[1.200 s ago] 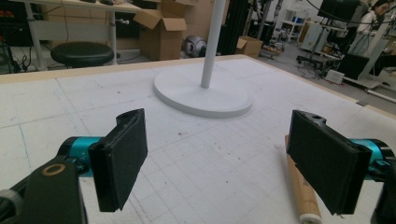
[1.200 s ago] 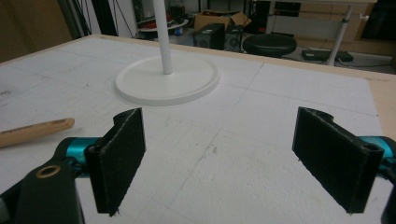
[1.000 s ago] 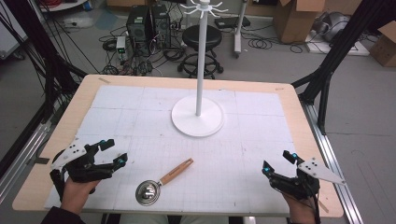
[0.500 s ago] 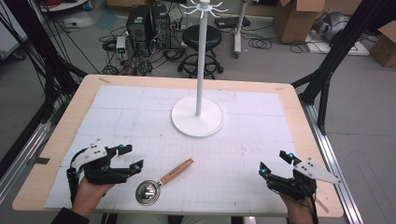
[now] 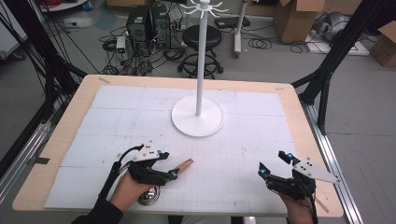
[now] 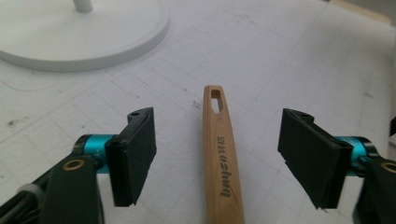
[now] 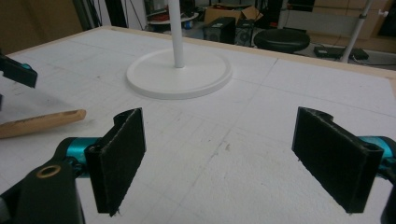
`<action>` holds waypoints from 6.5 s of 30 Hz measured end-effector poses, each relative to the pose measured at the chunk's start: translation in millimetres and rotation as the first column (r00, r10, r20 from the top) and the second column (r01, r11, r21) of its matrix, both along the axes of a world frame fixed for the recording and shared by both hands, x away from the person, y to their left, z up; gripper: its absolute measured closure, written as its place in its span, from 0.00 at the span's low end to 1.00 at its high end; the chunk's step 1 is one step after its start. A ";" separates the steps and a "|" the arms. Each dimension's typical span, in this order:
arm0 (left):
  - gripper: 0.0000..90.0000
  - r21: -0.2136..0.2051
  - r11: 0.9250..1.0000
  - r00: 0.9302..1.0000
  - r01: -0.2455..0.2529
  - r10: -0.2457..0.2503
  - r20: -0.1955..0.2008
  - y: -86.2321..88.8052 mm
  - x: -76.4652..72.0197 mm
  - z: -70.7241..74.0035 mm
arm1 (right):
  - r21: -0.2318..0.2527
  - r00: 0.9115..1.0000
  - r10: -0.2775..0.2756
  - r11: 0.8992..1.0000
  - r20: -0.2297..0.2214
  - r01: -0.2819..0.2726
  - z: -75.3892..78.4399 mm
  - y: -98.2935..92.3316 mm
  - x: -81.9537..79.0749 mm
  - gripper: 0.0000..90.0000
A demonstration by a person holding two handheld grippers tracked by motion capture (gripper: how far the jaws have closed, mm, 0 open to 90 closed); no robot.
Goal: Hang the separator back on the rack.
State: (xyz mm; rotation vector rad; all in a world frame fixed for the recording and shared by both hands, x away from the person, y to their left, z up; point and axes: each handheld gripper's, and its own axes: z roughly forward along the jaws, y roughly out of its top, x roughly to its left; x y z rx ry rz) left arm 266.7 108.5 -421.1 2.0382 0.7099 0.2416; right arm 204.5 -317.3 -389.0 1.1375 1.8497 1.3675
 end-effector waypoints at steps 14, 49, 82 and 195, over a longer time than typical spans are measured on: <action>0.42 0.207 0.978 0.999 0.009 -0.002 -0.037 -30.0 3.7 -11.9 | -0.002 1.000 0.008 1.000 -0.009 -0.008 -0.6 -0.2 0.4 0.18; 0.74 0.184 0.983 0.997 -0.023 0.036 -0.066 -27.4 5.4 -4.3 | 0.002 1.000 0.023 1.000 -0.017 -0.023 -2.0 -0.5 0.9 0.19; 0.75 -0.271 0.958 0.987 0.098 -0.058 0.152 46.3 -26.9 66.0 | 0.188 0.937 0.350 0.919 0.014 -0.346 9.7 36.7 7.9 0.19; 0.78 -0.353 0.866 0.933 0.354 -0.301 0.198 -17.5 -23.6 63.3 | 0.307 0.820 0.560 0.764 0.120 -0.567 84.7 154.6 24.0 0.73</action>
